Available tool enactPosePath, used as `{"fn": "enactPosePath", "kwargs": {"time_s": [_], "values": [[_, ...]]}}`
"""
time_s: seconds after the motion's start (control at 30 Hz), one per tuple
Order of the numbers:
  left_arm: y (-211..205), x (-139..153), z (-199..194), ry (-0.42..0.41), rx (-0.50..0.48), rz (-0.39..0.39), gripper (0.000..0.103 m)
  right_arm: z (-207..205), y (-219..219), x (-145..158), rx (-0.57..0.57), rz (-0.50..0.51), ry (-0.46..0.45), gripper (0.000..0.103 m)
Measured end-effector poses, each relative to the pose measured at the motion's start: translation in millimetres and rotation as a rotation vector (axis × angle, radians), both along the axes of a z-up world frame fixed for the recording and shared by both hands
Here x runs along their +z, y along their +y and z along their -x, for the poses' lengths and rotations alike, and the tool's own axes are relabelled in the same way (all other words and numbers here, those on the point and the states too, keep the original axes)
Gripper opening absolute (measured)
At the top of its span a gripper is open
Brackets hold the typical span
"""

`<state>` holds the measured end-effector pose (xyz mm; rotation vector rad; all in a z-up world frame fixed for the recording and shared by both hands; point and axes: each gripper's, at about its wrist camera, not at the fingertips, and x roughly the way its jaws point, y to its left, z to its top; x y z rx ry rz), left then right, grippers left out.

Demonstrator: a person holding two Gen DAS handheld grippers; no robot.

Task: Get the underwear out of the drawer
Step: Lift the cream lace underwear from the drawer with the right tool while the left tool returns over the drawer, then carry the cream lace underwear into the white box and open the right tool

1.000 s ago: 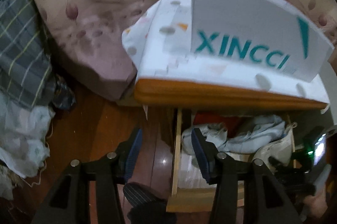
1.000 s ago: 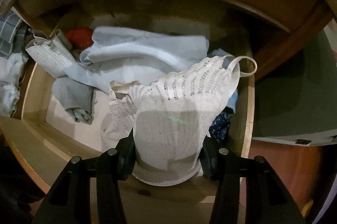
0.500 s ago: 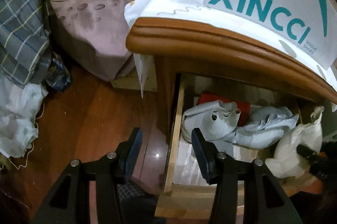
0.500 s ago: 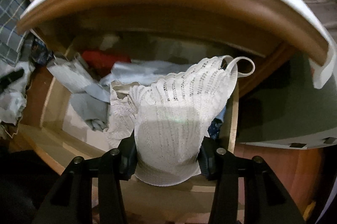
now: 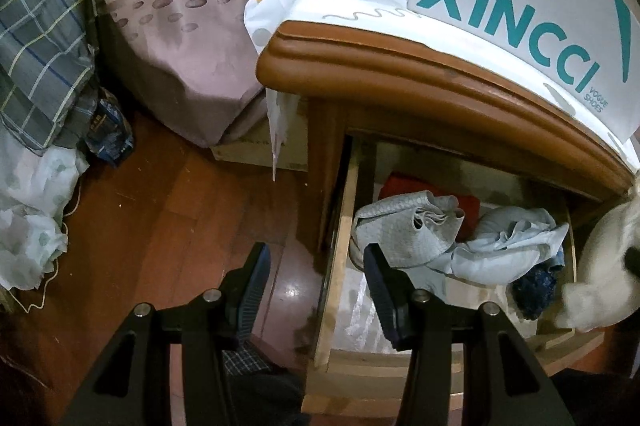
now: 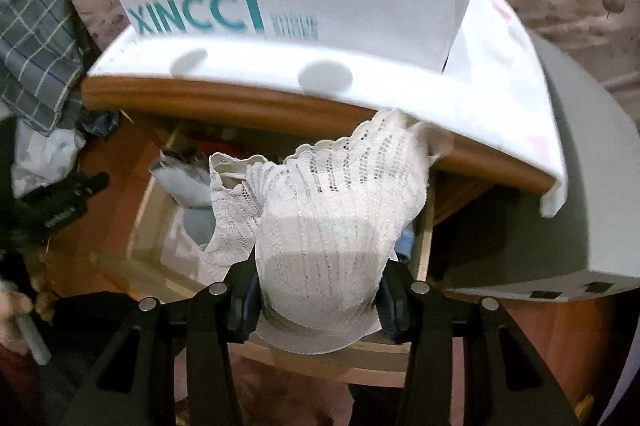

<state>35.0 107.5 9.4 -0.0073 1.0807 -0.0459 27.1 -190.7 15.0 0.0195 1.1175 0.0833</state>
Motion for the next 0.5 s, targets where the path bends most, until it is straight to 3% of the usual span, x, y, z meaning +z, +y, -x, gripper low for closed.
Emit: {"fn": "enactPosePath", "kwargs": {"time_s": [0.5], "values": [[6.1, 2.3, 0.8, -0.006, 0.020, 0.034, 0.050, -5.5, 19.6, 145.9, 0.074, -0.017, -0.163, 0.043]]}}
